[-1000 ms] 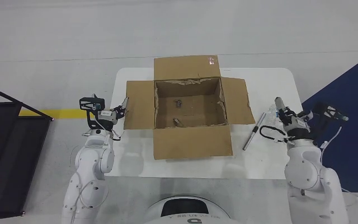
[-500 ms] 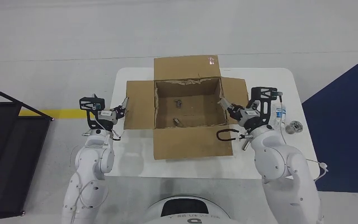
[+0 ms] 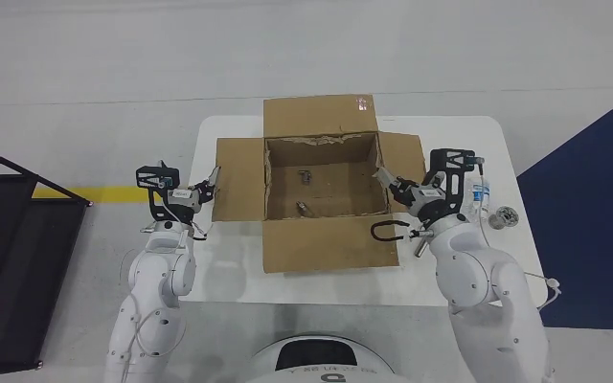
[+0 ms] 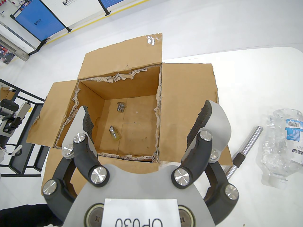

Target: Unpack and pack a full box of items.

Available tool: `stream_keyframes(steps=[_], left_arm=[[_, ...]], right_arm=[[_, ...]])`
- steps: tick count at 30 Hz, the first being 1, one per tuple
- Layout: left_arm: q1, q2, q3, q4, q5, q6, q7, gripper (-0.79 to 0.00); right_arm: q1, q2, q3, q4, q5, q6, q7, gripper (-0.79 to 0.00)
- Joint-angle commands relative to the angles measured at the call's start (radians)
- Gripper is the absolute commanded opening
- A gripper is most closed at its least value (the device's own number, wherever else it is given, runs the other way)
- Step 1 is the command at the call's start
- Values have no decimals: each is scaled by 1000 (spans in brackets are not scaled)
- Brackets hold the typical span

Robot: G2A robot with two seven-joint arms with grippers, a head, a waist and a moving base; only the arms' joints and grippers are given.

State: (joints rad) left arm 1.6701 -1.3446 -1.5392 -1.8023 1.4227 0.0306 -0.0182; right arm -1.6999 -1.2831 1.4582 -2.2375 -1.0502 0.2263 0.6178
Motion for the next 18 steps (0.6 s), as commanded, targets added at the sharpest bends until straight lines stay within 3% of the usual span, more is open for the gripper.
stream_keyframes(steps=[1, 4, 7, 9, 13, 16, 18], left_arm=[[0, 0, 0, 0, 0, 0, 0, 0], [0, 0, 0, 0, 0, 0, 0, 0], [0, 0, 0, 0, 0, 0, 0, 0], [0, 0, 0, 0, 0, 0, 0, 0], [0, 0, 0, 0, 0, 0, 0, 0], [0, 0, 0, 0, 0, 0, 0, 0], [0, 0, 0, 0, 0, 0, 0, 0]], right_arm=[[0, 0, 0, 0, 0, 0, 0, 0], [0, -3, -4, 4, 72, -5, -15, 0], [53, -2, -6, 45, 149, -13, 99, 0], [137, -4, -64, 97, 136, 22, 201, -185], [333, -22, -238, 230, 46, 136, 334, -219], [460, -47, -365, 355, 41, 220, 352, -357], [534, -67, -437, 442, 51, 274, 337, -406]])
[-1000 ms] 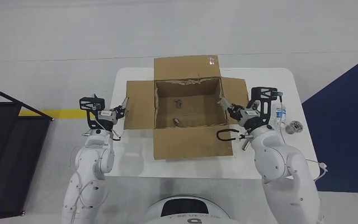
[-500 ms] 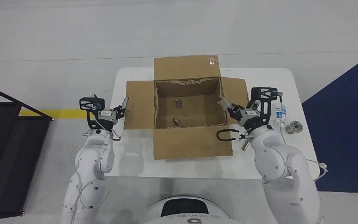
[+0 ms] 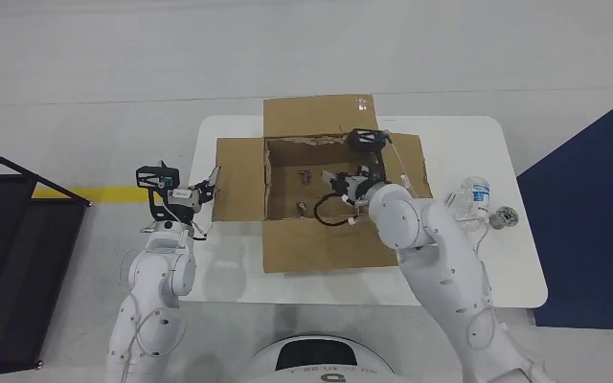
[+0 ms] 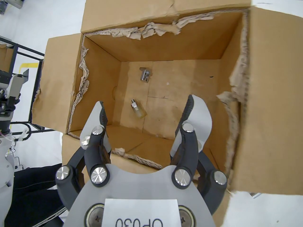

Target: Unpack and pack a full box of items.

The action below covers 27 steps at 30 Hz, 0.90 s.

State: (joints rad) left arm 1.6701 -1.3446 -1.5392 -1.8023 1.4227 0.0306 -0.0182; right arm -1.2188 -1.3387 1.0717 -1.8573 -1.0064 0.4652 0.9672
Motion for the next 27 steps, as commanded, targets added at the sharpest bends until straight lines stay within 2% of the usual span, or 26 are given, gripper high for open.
stream_keyframes(steps=[1, 7, 21, 27], left_arm=[[0, 0, 0, 0, 0, 0, 0, 0], [0, 0, 0, 0, 0, 0, 0, 0], [0, 0, 0, 0, 0, 0, 0, 0], [0, 0, 0, 0, 0, 0, 0, 0]], right_arm=[[87, -23, -88, 109, 16, 55, -21, -425], [271, -88, -247, 389, 51, 144, -54, -456], [467, -219, -409, 832, 220, 100, -164, -456], [510, -268, -459, 988, 232, 21, -255, -462]])
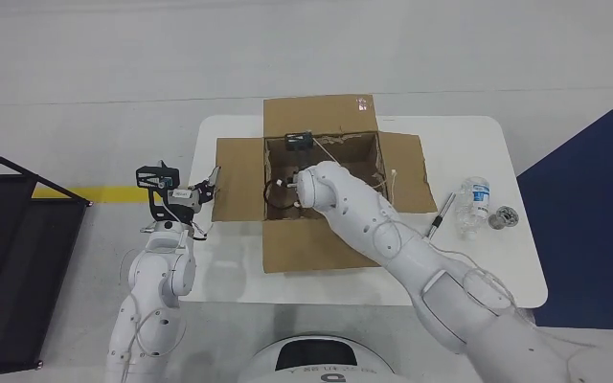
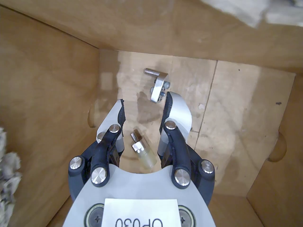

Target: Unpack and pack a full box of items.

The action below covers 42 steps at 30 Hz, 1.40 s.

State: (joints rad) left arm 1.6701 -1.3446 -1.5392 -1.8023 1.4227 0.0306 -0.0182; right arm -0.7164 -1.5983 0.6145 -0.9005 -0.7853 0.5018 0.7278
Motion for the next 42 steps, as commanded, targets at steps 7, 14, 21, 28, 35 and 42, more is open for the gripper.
stream_keyframes(steps=[7, 14, 21, 28, 35, 42], left_arm=[[0, 0, 0, 0, 0, 0, 0, 0], [0, 0, 0, 0, 0, 0, 0, 0], [0, 0, 0, 0, 0, 0, 0, 0], [0, 0, 0, 0, 0, 0, 0, 0], [0, 0, 0, 0, 0, 0, 0, 0], [0, 0, 0, 0, 0, 0, 0, 0]], right_arm=[[53, -59, -22, 185, 40, -54, -78, -493], [84, -105, -36, 289, 63, -56, -89, -634], [87, -133, -34, 336, 64, -16, -127, -785], [-19, -103, -10, 178, -2, 70, -190, -785], [-261, 8, 97, -288, -210, 128, -239, -785], [-525, 106, 280, -744, -437, 113, -192, -785]])
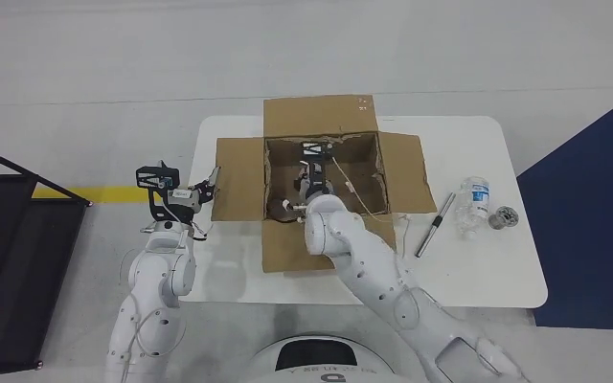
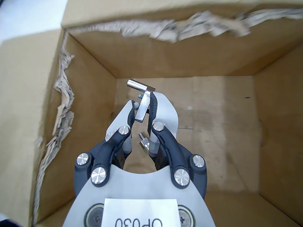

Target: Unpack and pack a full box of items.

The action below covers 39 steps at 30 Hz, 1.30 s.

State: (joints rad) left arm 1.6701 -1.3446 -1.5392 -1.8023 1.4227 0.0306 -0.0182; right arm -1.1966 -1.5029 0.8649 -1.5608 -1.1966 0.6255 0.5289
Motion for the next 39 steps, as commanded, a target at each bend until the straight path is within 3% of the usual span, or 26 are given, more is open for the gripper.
stream_keyframes(steps=[1, 6, 9, 15, 19, 23, 33, 39], left_arm=[[0, 0, 0, 0, 0, 0, 0, 0], [0, 0, 0, 0, 0, 0, 0, 0], [0, 0, 0, 0, 0, 0, 0, 0], [0, 0, 0, 0, 0, 0, 0, 0], [0, 0, 0, 0, 0, 0, 0, 0], [0, 0, 0, 0, 0, 0, 0, 0], [0, 0, 0, 0, 0, 0, 0, 0], [0, 0, 0, 0, 0, 0, 0, 0]], right_arm=[[-80, 19, 55, -139, -36, -25, 6, -785], [-289, 53, 212, -391, -7, -78, -75, -785], [-419, 61, 327, -501, 67, -41, -190, -785], [-621, 64, 506, -583, 291, -85, -373, -785], [-634, 65, 554, -585, 338, -74, -365, -785], [-586, 69, 535, -596, 322, -118, -274, -785], [-597, 69, 546, -589, 341, -129, -291, -785], [-720, 83, 732, -582, 447, -202, -234, -785]])
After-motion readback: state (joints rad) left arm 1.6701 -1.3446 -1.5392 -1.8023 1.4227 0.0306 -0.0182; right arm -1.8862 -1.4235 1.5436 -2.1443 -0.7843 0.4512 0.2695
